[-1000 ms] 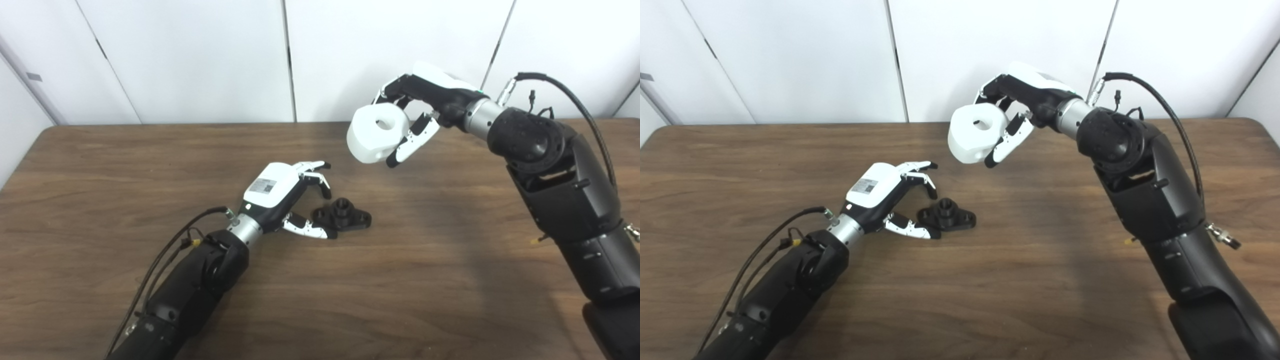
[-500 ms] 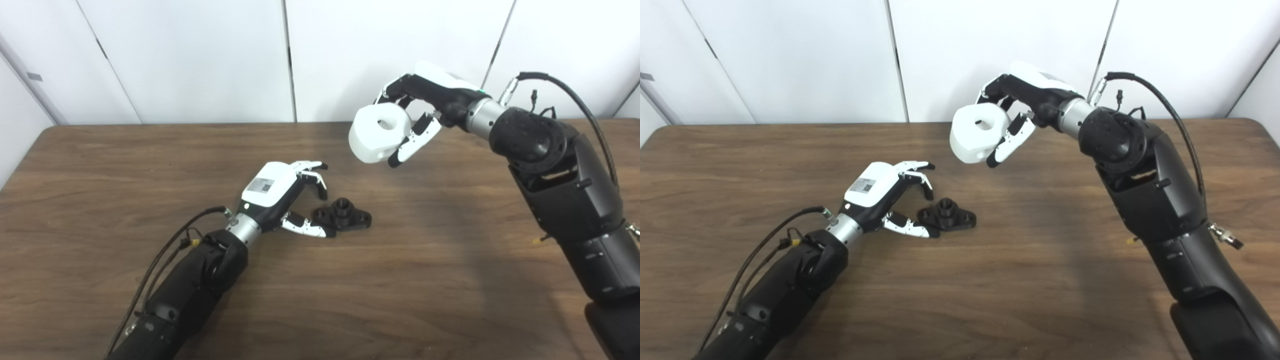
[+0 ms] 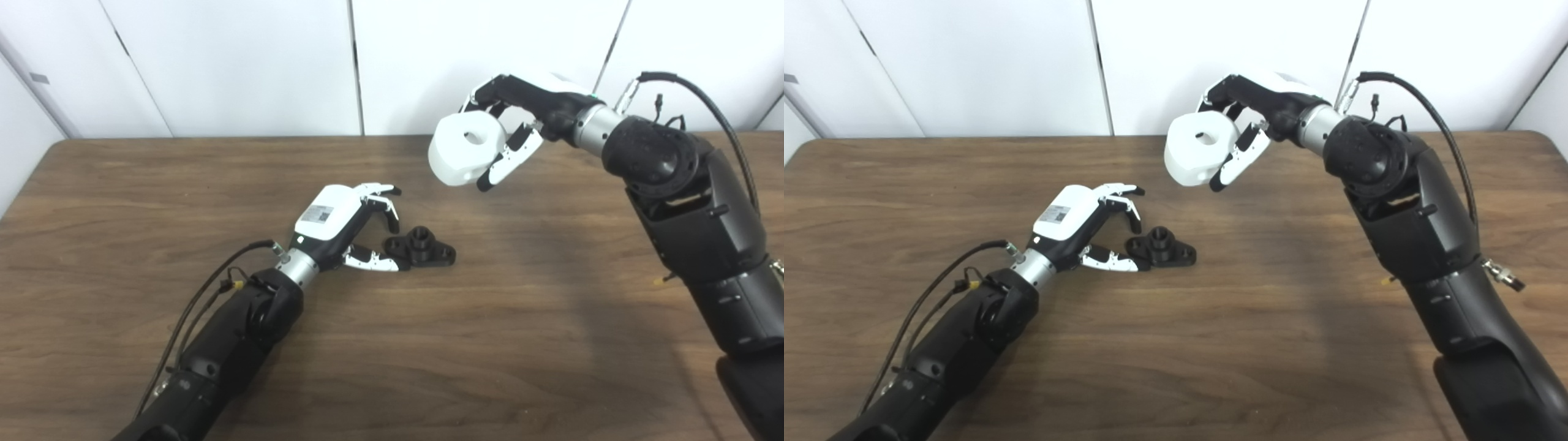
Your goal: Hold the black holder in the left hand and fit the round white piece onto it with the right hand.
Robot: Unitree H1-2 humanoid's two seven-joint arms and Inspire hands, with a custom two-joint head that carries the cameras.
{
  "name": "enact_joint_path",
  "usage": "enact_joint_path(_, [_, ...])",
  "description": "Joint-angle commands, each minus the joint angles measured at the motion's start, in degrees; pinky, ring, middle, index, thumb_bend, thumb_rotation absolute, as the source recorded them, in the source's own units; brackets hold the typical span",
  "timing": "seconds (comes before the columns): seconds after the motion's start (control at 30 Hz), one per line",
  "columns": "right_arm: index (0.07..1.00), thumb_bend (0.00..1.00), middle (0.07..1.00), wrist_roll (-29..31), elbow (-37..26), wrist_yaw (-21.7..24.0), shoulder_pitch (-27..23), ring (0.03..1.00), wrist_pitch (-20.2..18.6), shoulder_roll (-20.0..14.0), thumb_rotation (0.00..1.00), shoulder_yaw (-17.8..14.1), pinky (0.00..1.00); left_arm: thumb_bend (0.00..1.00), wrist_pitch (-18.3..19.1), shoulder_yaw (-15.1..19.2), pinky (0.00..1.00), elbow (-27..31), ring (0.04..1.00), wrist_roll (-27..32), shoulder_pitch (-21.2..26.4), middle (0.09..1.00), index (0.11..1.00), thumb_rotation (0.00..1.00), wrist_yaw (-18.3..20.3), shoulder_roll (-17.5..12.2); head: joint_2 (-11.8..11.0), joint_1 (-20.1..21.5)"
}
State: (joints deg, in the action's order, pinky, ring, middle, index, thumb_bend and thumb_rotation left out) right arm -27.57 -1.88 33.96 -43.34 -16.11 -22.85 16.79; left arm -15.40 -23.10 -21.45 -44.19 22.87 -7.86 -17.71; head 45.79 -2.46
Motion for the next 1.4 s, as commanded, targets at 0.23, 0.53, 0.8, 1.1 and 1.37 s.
enact_joint_path(0.23, [0.479,0.52,0.735,0.45,-2.34,-0.65,-2.56,0.769,0.45,-1.07,0.12,-0.90,0.72,0.52,3.82,-0.69,0.69,-2.71,0.858,-1.27,-0.61,0.847,0.481,0.07,4.09,-2.26,0.05,-0.02])
enact_joint_path(0.53, [0.481,0.52,0.736,0.69,-2.35,-0.69,-2.14,0.765,0.65,-0.35,0.12,-0.18,0.73,0.52,3.44,-1.50,0.66,-3.20,0.853,-1.90,-0.45,0.841,0.481,0.07,3.42,-2.17,-0.29,0.07])
enact_joint_path(0.8, [0.480,0.52,0.749,0.55,-3.18,0.21,-1.33,0.777,-0.18,0.28,0.12,1.60,0.73,0.52,3.86,-2.12,0.67,-3.52,0.856,-2.33,-0.26,0.838,0.480,0.07,3.19,-2.15,-0.80,0.09])
enact_joint_path(1.1, [0.480,0.52,0.733,-0.08,-3.74,-0.11,0.08,0.883,-0.17,1.01,0.12,3.02,1.00,0.52,4.05,-2.35,0.67,-3.15,0.855,-2.44,-0.52,0.836,0.480,0.07,2.86,-2.10,-1.12,0.05])
enact_joint_path(1.37, [0.480,0.52,0.732,-0.46,-2.84,-0.07,0.31,0.886,1.02,1.10,0.12,3.97,0.94,0.52,3.84,-2.65,0.67,-4.01,0.854,-2.60,-0.28,0.835,0.480,0.07,2.23,-1.80,-1.46,-0.27])
